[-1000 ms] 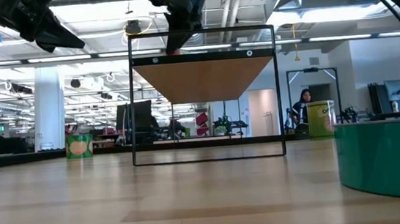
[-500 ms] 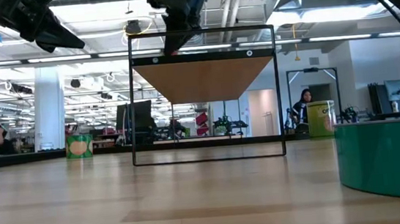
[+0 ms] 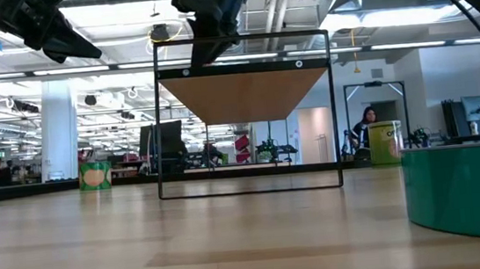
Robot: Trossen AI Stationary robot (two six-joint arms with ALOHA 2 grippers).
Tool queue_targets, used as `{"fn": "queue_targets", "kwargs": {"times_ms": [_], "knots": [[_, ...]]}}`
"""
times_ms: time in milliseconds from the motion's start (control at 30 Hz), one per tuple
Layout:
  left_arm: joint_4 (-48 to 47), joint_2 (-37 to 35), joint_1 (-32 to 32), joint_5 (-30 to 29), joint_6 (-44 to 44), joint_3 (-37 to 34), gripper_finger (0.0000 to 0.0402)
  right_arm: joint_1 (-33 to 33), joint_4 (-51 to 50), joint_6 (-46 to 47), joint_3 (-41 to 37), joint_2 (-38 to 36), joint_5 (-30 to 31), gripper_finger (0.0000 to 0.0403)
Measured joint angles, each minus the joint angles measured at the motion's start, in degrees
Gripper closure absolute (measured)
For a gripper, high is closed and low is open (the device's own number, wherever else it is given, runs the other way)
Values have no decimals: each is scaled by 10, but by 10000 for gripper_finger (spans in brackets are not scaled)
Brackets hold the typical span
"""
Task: Pick and place cans onto a shelf
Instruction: Put the canned diced tomatoes on the shelf, then put the canned mushroom on the shelf
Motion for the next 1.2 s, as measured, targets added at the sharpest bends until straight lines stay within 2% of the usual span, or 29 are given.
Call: {"fn": "queue_targets", "kwargs": {"times_ms": [367, 700, 833, 967, 1067, 1133, 1200], "knots": [[0, 0, 0, 0, 1, 0, 401, 9, -11, 11, 21, 3, 29, 196], [1, 0, 0, 0, 2, 0, 401, 21, -16, 13, 22, -32, 23, 191], [3, 0, 0, 4, 1, 0, 401, 33, -51, 49, 22, -72, -5, 231], [5, 0, 0, 5, 1, 0, 401, 60, -94, 52, 20, -102, -5, 321], [6, 0, 0, 5, 1, 0, 401, 81, -83, 33, 1, -125, -46, 386], [6, 0, 0, 5, 1, 0, 401, 89, -59, 43, -26, -145, -72, 389], [5, 0, 0, 5, 2, 0, 401, 97, -24, 52, -74, -170, -73, 387]]}}
